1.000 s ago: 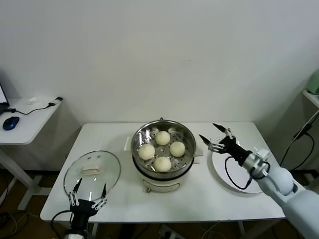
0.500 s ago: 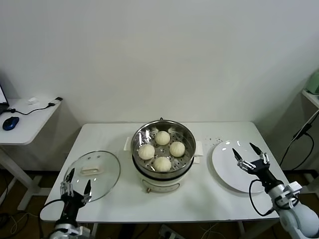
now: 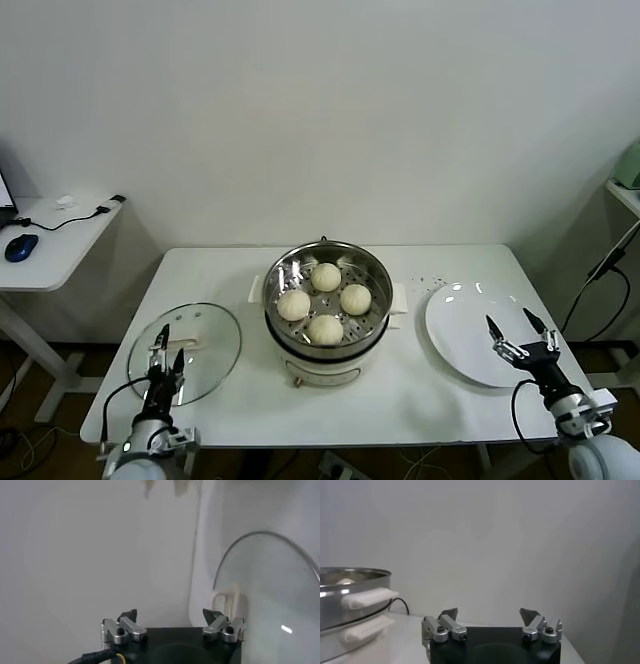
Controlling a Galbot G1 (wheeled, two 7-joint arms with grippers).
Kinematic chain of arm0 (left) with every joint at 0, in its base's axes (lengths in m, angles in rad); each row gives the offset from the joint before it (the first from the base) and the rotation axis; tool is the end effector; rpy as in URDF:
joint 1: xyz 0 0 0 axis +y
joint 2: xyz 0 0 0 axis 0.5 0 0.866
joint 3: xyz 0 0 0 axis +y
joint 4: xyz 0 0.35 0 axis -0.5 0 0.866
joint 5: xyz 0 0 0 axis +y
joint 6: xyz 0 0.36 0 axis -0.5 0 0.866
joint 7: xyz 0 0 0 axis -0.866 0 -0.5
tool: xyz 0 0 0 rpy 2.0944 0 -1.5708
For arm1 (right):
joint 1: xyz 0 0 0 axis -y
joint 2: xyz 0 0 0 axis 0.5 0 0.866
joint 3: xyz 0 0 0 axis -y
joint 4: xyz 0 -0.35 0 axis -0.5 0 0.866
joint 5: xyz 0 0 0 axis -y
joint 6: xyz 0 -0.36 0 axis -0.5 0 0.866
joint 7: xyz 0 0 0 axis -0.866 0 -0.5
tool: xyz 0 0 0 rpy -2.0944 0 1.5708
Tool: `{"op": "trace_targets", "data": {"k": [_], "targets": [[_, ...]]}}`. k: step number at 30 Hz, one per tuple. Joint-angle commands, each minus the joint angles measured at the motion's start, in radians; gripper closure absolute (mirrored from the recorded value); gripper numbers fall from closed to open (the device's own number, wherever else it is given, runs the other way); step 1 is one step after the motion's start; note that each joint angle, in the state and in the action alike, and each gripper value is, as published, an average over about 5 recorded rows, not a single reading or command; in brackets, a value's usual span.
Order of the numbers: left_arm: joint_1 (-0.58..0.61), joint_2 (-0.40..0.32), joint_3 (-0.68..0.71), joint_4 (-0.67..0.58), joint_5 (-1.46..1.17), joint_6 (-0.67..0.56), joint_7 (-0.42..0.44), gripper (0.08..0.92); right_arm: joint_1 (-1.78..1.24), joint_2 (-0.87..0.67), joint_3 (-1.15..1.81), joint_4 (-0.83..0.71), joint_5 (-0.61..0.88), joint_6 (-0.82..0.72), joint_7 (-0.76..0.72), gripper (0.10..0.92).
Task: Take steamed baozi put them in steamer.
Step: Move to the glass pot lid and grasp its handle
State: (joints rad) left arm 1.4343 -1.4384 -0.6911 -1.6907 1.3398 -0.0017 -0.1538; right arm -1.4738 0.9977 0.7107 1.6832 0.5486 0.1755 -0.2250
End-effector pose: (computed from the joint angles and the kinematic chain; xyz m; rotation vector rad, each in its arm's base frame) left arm 0.2144 0.0996 -0.4075 0.0787 -2.1475 -2.0484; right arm 0.2273 -0.2238 -0.3494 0.2170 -3.0696 0.0859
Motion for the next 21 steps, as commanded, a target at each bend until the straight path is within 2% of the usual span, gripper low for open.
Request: {"op": "trace_targets", "data": {"k": [1,8,15,21], "targets": [[-0.183,0.005,0.01,0.262,0.128,0.015,-0.078,0.177,-0.011,0.03,0.022,-0.016,-0.044,-0.004,0.012,0.203],[-0.221,0.006,0.007,0.324,0.15,0.016,-0.077,0.177,0.028,0.03,-0.007,-0.03,-0.052,-0.006,0.027,0.203],[-0.259,0.006,0.005,0.35,0.145,0.032,-0.128,0.177,0.045,0.037,-0.023,-0.041,-0.063,-0.004,0.028,0.203],[-0.28,0.011,0.007,0.37,0.135,0.044,-0.137,0.177,0.044,0.045,-0.02,-0.056,-0.077,0.004,0.023,0.203]]}}
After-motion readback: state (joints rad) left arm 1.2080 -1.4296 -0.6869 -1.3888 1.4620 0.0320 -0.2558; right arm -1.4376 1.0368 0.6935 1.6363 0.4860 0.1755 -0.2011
